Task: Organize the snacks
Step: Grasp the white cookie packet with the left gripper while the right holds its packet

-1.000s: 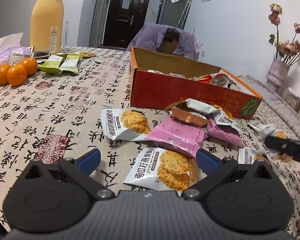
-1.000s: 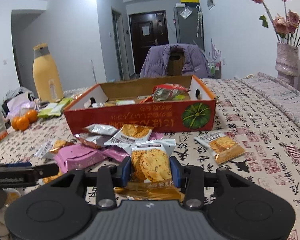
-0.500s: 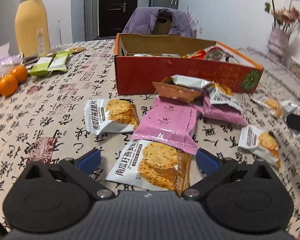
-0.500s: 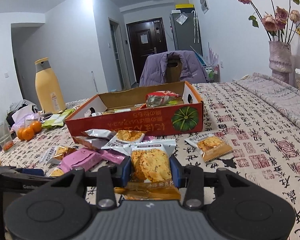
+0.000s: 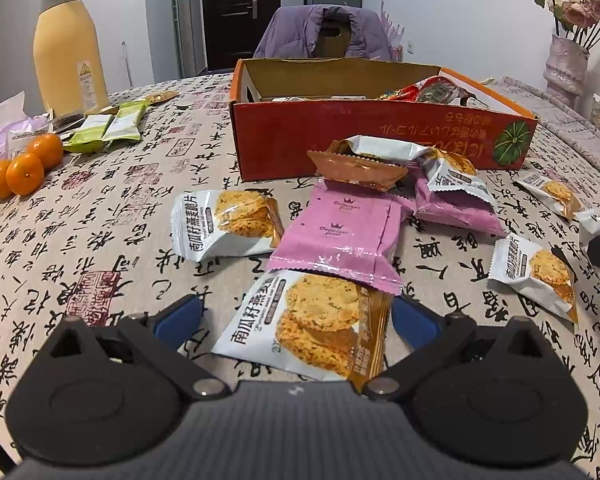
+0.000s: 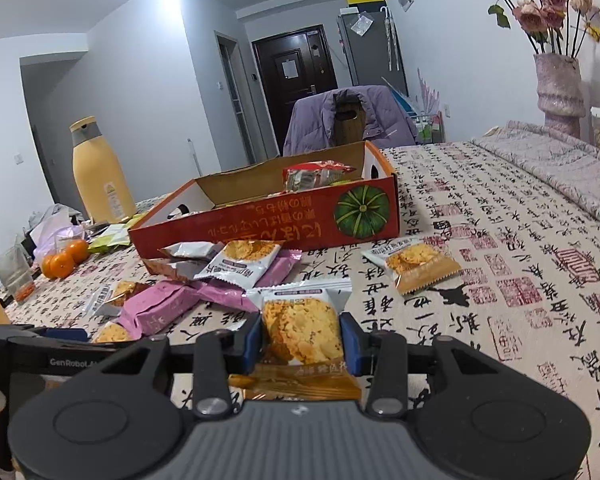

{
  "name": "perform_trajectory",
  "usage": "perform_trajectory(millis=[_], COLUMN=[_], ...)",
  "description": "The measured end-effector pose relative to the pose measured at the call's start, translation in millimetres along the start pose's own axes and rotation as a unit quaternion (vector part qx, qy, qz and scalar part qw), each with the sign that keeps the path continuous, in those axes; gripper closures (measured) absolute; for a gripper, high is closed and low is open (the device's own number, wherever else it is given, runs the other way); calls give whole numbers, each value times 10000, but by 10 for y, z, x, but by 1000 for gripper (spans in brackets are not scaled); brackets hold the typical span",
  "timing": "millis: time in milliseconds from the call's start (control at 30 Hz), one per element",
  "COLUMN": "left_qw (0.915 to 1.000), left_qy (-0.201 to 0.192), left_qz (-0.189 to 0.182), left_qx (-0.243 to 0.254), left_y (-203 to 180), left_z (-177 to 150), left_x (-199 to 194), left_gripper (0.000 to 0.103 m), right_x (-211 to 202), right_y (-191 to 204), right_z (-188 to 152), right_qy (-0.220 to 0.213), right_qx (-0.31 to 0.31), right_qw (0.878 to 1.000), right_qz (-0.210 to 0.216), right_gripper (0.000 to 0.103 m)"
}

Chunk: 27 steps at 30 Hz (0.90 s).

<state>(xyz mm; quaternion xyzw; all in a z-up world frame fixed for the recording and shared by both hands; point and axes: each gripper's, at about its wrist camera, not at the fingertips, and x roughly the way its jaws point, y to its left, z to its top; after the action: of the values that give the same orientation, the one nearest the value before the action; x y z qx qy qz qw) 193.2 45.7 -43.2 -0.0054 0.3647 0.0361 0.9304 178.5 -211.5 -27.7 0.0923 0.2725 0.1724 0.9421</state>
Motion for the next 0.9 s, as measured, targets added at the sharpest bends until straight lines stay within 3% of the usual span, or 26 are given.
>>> perform_trajectory(millis=[267,367,700,900], left_qw=[10000,9999,9993,9989], left_qy=[-40,-111,-363,-458], left_qz=[-28,-32,-51,-122], left_qx=[-15,19,57,32], left_y=[-60,-89,-132,-97], left_z=[-44,-74,-168,-231], left_x=[-40,-84,-242,-336], left_gripper=[0,7,46,51], right_x=[-50,-68,-125,-156], right_y=[-19,-28,-6,14], right_z=[-31,-40,-57,-66], right_qy=[-28,-40,-61,-72], right_qx=[25,34,-1,-28], right_qw=[10000,10000,10000,10000], right_qz=[70,73,33,0], right_gripper=[63,63,63,63])
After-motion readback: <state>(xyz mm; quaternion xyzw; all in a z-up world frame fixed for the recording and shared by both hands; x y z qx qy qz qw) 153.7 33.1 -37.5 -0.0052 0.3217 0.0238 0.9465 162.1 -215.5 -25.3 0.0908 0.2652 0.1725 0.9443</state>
